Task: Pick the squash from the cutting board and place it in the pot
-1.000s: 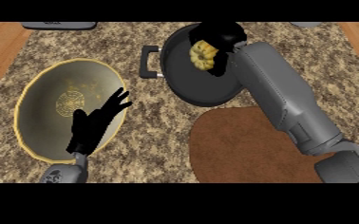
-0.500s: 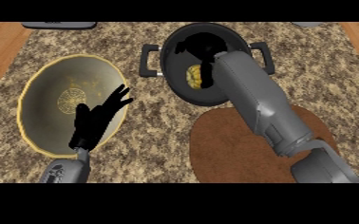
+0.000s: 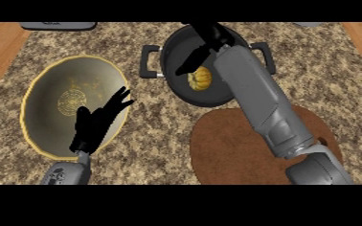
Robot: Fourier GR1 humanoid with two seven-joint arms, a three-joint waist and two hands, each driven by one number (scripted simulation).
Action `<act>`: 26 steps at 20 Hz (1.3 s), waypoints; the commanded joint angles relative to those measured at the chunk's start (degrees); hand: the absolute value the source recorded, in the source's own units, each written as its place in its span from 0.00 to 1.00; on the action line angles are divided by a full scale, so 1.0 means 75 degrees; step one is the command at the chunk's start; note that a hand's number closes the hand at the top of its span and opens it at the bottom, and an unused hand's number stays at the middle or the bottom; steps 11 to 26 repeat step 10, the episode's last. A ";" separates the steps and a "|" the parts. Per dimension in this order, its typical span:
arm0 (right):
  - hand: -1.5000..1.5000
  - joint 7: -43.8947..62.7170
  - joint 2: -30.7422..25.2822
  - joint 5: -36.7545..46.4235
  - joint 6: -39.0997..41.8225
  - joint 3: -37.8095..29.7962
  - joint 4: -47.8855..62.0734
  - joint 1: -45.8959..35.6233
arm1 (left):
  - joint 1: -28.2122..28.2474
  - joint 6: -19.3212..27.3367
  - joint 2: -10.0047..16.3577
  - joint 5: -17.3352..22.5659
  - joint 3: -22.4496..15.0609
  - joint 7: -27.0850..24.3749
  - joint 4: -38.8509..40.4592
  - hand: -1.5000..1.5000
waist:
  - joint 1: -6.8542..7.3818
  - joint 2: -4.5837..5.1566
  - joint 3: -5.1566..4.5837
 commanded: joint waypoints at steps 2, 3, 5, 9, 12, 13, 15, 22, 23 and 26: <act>0.00 0.0375 -0.0404 -0.1092 -0.0422 -0.1363 -0.0154 -0.0433 | 0.0084 -0.0034 0.0168 0.0008 0.0166 -0.0054 0.0040 0.50 | 0.0008 -0.0002 -0.0020; 0.00 -0.0023 -0.0576 -0.1213 -0.0592 -0.1545 -0.0065 -0.0003 | 0.0252 0.0069 -0.0035 -0.0130 -0.0142 0.0103 -0.0292 0.50 | 0.0029 0.0003 -0.0013; 0.00 -0.0054 -0.0907 -0.1592 -0.0416 -0.1955 -0.0105 -0.0232 | 0.0063 -0.0111 0.0121 -0.0044 0.0107 -0.0277 0.0268 0.50 | -0.0029 0.0029 -0.0021; 0.00 -0.0951 -0.1709 -0.2029 0.0303 -0.2409 0.0244 0.0198 | 0.0426 -0.0192 0.0137 0.0074 0.0095 -0.0135 -0.0172 0.50 | 0.0041 0.0028 -0.0016; 0.00 -0.0857 -0.2021 -0.2186 0.0655 -0.2594 0.0513 -0.0216 | 0.0304 -0.0002 -0.0097 -0.0203 -0.0203 -0.0085 -0.0182 0.50 | 0.0106 0.0060 -0.0016; 0.00 -0.0857 -0.2021 -0.2186 0.0655 -0.2594 0.0513 -0.0216 | 0.0304 -0.0002 -0.0097 -0.0203 -0.0203 -0.0085 -0.0182 0.50 | 0.0106 0.0060 -0.0016; 0.00 -0.0857 -0.2021 -0.2186 0.0655 -0.2594 0.0513 -0.0216 | 0.0304 -0.0002 -0.0097 -0.0203 -0.0203 -0.0085 -0.0182 0.50 | 0.0106 0.0060 -0.0016; 0.00 -0.0857 -0.2021 -0.2186 0.0655 -0.2594 0.0513 -0.0216 | 0.0304 -0.0002 -0.0097 -0.0203 -0.0203 -0.0085 -0.0182 0.50 | 0.0106 0.0060 -0.0016; 0.00 -0.0857 -0.2021 -0.2186 0.0655 -0.2594 0.0513 -0.0216 | 0.0304 -0.0002 -0.0097 -0.0203 -0.0203 -0.0085 -0.0182 0.50 | 0.0106 0.0060 -0.0016; 0.00 -0.0857 -0.2021 -0.2186 0.0655 -0.2594 0.0513 -0.0216 | 0.0304 -0.0002 -0.0097 -0.0203 -0.0203 -0.0085 -0.0182 0.50 | 0.0106 0.0060 -0.0016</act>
